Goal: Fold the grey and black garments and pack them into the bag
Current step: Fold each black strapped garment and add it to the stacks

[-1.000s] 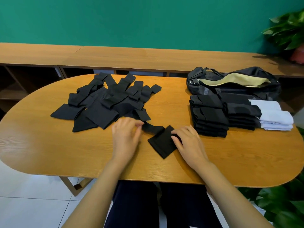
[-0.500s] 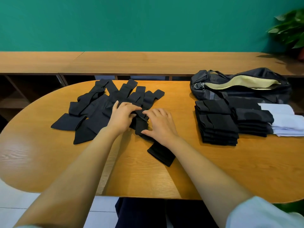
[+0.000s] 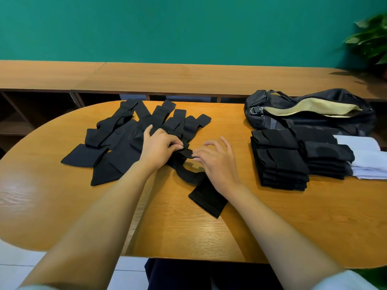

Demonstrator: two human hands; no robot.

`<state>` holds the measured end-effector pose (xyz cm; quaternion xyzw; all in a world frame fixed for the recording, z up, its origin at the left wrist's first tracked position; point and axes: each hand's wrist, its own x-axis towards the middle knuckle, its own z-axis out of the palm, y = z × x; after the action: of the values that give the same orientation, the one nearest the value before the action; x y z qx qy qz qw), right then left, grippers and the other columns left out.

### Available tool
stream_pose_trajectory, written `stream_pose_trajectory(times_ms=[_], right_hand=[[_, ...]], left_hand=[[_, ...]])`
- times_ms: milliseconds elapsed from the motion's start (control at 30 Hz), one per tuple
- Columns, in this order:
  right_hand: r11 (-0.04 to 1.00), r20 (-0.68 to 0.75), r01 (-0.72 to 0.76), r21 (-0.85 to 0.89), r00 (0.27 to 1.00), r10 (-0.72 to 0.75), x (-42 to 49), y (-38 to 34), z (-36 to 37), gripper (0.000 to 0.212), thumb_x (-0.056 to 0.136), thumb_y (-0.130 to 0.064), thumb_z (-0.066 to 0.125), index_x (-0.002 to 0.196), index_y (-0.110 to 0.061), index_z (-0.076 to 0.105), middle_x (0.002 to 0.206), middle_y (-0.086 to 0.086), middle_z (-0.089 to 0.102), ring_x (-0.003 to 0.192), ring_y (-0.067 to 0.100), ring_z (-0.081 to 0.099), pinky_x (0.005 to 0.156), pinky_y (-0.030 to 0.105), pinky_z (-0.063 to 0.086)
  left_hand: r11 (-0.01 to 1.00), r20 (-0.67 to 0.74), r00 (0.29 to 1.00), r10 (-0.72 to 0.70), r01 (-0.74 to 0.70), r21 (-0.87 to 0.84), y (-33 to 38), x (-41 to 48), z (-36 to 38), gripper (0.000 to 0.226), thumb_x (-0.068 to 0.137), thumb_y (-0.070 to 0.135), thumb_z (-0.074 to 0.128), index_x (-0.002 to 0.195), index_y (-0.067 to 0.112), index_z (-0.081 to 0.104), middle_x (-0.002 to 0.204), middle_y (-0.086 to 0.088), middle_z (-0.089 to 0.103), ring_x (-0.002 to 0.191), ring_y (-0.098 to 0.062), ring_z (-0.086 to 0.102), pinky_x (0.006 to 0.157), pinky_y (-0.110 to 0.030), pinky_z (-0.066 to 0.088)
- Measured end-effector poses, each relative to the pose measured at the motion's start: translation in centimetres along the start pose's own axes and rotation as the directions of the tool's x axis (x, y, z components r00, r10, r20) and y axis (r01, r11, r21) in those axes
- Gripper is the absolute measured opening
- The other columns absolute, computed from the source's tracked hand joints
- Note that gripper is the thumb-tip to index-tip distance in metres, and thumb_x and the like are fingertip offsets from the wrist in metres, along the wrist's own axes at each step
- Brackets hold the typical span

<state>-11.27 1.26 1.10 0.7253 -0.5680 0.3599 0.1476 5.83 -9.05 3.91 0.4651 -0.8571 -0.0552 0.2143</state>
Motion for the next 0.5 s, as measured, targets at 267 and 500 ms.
stream_pose_trajectory(times_ms=[267, 500], right_hand=[[0.991, -0.001, 0.055, -0.123, 0.998, -0.055, -1.0, 1.7, -2.8, 0.003, 0.087, -0.017, 0.071, 0.087, -0.019, 0.073, 0.081, -0.01, 0.069, 0.096, 0.018, 0.06, 0.109, 0.048, 0.03], [0.989, -0.017, 0.068, -0.134, 0.997, -0.071, -1.3, 1.6, -3.3, 0.006, 0.089, -0.018, 0.068, 0.088, -0.019, 0.074, 0.081, -0.01, 0.07, 0.093, 0.017, 0.057, 0.103, 0.04, 0.031]], left_hand=[[0.997, -0.076, 0.996, -0.039, 0.034, -0.063, 3.5, 0.2, 2.1, 0.018, 0.092, 0.038, 0.062, 0.102, 0.03, 0.074, 0.084, 0.013, 0.06, 0.11, -0.014, 0.048, 0.119, -0.042, -0.002], [0.994, -0.097, 0.991, -0.095, 0.088, -0.07, 4.6, 0.1, 2.7, 0.018, 0.093, 0.038, 0.061, 0.101, 0.031, 0.075, 0.094, 0.009, 0.069, 0.111, -0.014, 0.048, 0.118, -0.041, -0.001]])
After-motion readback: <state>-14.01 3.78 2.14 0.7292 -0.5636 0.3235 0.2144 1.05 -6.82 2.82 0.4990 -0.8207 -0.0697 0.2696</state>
